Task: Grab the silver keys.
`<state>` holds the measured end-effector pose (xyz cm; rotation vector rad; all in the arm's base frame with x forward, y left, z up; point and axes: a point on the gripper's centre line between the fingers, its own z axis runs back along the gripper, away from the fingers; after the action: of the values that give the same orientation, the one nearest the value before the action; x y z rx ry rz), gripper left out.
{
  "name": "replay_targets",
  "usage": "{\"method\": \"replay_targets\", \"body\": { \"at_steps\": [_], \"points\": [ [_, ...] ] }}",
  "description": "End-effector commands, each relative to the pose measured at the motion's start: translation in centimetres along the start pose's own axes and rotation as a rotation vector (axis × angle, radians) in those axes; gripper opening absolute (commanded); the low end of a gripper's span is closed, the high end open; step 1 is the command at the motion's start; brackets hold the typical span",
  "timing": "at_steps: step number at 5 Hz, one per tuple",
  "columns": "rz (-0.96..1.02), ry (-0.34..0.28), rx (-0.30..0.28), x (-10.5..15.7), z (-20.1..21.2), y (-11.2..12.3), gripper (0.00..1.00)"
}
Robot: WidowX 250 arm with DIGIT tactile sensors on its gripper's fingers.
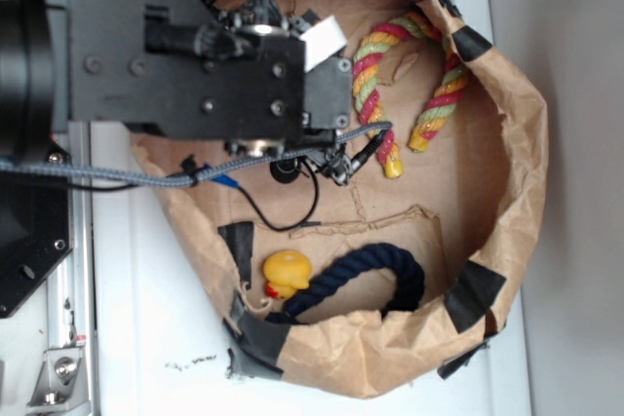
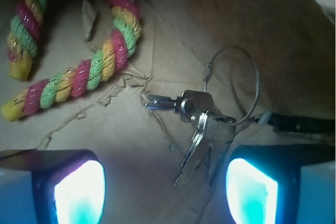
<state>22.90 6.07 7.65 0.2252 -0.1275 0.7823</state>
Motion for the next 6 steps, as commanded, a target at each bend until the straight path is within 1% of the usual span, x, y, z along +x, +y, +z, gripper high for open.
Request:
{"method": "replay_targets", "body": {
  "at_steps": [1,2,4,5,6],
  "points": [
    [-0.002,-0.092,0.042,1.1,-1.1,2.2,1.0],
    [0.0,-0.088,0.074,0.9,-1.5,3.3,1.0],
    [0.008,-0.08,0.095,0.8,-2.3,4.1,1.0],
    [0.016,-0.077,0.117,0.9,-2.9,4.5,1.0],
    [0.016,-0.077,0.117,0.9,-2.9,4.5,1.0]
  ]
}}
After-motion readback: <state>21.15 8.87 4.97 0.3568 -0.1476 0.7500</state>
